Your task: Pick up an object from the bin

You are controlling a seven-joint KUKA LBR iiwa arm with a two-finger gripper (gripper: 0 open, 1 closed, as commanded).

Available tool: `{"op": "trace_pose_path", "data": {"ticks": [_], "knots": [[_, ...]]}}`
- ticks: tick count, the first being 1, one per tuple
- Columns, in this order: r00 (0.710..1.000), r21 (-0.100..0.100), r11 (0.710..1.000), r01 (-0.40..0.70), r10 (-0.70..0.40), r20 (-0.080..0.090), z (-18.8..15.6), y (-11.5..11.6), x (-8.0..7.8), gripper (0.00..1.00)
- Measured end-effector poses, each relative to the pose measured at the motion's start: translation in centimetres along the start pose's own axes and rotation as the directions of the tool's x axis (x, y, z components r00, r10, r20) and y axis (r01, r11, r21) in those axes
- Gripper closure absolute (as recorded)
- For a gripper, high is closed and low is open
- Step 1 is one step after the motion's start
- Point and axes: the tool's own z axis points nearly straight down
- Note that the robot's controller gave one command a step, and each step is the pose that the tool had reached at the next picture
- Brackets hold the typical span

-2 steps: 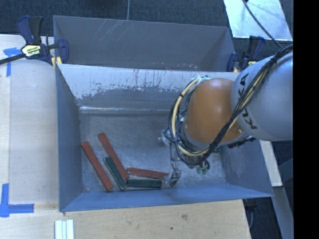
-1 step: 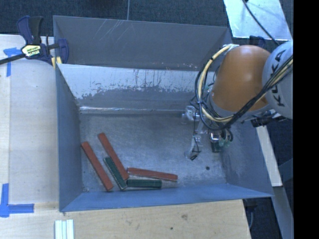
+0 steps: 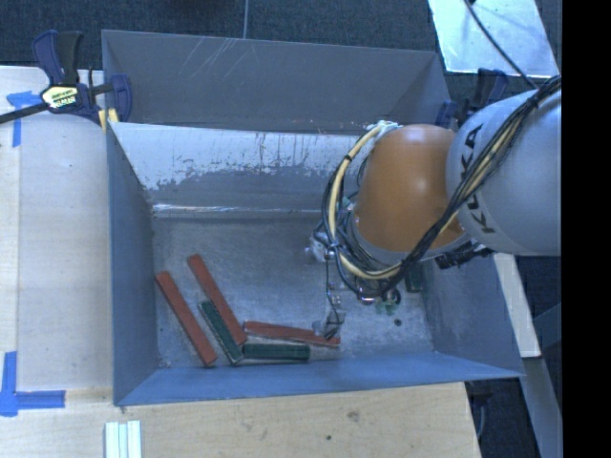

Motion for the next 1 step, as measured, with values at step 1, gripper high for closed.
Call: {"op": "trace_pose_path", "data": {"ticks": [1], "knots": [[1.000,0.002,1.000,-0.004,0.004,0.004,-0.14,-0.32,-0.16,1.00]]}}
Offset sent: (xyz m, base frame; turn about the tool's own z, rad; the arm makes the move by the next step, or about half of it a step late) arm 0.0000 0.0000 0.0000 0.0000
